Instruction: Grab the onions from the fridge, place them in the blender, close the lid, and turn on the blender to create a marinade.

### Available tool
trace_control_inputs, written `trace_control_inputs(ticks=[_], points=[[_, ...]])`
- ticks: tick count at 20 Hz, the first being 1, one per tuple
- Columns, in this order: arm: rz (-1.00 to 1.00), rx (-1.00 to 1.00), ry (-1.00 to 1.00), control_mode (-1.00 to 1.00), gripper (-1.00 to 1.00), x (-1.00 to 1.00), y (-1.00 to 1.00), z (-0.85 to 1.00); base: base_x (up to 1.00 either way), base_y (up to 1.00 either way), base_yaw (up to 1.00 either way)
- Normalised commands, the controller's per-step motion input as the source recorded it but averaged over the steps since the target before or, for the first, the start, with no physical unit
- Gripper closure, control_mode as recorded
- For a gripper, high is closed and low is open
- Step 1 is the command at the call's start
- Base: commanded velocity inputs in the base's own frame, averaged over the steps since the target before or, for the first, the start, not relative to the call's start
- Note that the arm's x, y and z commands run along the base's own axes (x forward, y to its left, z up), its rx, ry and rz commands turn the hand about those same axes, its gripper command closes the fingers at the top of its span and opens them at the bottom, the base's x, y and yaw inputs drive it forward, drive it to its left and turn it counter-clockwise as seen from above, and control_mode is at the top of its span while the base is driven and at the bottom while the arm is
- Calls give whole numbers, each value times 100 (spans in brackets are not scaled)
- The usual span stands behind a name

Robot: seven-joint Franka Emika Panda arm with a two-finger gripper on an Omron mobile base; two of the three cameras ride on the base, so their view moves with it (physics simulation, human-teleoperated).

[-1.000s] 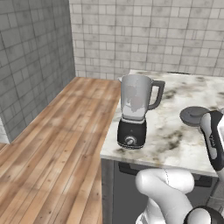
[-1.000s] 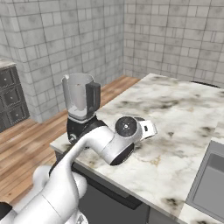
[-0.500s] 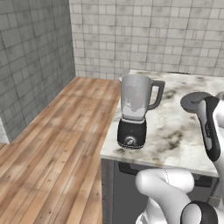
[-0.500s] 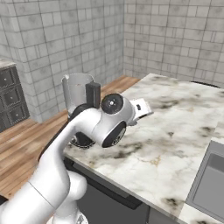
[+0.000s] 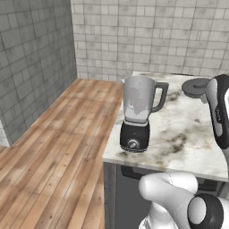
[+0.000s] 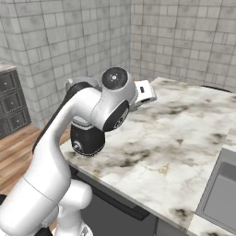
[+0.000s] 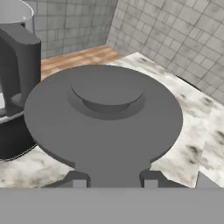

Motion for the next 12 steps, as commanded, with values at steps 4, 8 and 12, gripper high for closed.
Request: trace_control_inputs(ticks=[4,8,12], points=[[0,14,-7,-100,100,10,39,54,0,0,0],[0,11,-5,-100,100,18,53,40,0,0,0],[0,5,-3,-100,100,20,67,21,0,0,0]])
